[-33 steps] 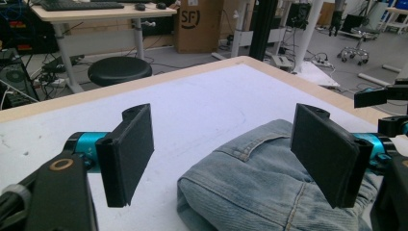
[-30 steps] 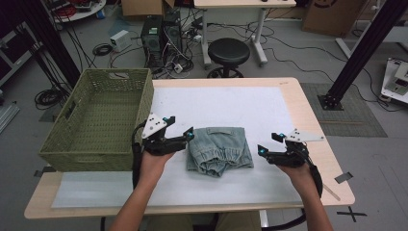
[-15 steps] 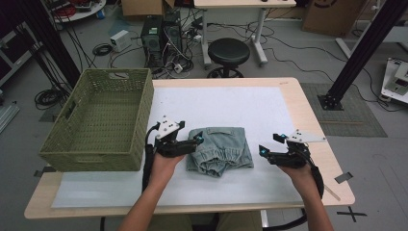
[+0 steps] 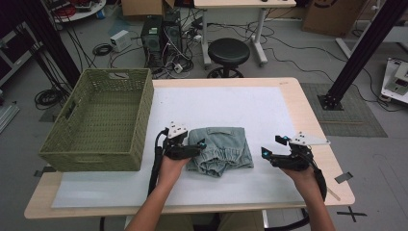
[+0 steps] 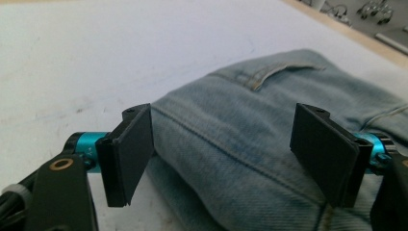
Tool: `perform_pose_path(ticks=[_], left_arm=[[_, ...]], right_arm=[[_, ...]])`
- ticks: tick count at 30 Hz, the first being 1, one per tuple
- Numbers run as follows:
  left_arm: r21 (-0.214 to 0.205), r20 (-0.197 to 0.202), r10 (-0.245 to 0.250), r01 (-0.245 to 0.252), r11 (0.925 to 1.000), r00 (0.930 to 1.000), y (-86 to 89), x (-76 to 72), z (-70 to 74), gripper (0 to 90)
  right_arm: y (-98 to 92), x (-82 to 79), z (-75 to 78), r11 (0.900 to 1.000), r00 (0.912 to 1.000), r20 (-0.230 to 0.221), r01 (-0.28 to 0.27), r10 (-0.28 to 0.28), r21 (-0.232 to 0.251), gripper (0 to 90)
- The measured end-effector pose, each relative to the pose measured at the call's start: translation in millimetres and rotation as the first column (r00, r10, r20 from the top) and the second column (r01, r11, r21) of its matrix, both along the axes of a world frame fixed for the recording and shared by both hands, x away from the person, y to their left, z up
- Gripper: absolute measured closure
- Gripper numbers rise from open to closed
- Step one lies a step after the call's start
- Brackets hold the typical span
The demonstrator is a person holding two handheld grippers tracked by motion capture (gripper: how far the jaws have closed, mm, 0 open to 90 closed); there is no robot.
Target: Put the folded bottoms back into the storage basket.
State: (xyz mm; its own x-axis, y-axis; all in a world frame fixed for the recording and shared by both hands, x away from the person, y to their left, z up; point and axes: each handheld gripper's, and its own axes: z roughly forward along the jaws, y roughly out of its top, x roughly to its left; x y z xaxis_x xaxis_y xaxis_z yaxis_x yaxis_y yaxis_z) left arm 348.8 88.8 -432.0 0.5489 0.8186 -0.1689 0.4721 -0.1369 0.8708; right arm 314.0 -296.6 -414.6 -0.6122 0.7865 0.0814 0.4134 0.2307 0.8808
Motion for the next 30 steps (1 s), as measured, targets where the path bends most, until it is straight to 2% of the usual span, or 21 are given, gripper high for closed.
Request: perform_pose_path(ticks=[7,12,17,22,27,29,30], left_arm=[[0.027,-0.053,0.011,-0.009,0.9996,0.9986,0.0,-1.1,-9.2,23.3],[0.023,-0.09,0.014,-0.012,0.9997,0.9958,1.3,-0.2,-10.6,23.3],[0.02,-0.148,0.016,-0.013,0.9997,0.9888,-1.6,2.6,-15.7,23.3],[-0.008,-0.197,-0.004,0.003,1.0,0.9803,-4.9,5.4,-19.9,24.2],[0.0,-0.207,-0.013,0.013,0.9999,0.9783,-6.8,7.2,-20.3,25.1],[-0.007,-0.195,-0.027,0.026,0.9996,0.9804,-7.8,6.9,-21.3,29.0],[-0.017,-0.193,-0.044,0.042,0.999,0.9803,-8.0,6.5,-22.0,34.9]], right_arm=[[2.1,1.2,-1.0,1.0,1.0,-0.002,-0.006,0.006,-0.004,22.0],[5.4,2.7,-2.3,0.9998,0.9999,-0.007,-0.014,0.014,-0.013,22.0],[6.3,2.8,-1.7,0.9999,0.9999,-0.01,-0.014,0.014,-0.009,22.0],[7.4,3.2,-0.6,0.9998,0.9998,-0.008,-0.016,0.016,-0.008,22.0],[7.9,4.1,-1.1,0.9998,0.9998,-0.013,-0.018,0.017,-0.009,22.0],[8.2,4.6,-1.4,0.9998,0.9998,-0.014,-0.015,0.015,-0.01,22.0],[8.5,4.8,-1.2,0.9998,0.9998,-0.015,-0.015,0.015,-0.01,22.0]])
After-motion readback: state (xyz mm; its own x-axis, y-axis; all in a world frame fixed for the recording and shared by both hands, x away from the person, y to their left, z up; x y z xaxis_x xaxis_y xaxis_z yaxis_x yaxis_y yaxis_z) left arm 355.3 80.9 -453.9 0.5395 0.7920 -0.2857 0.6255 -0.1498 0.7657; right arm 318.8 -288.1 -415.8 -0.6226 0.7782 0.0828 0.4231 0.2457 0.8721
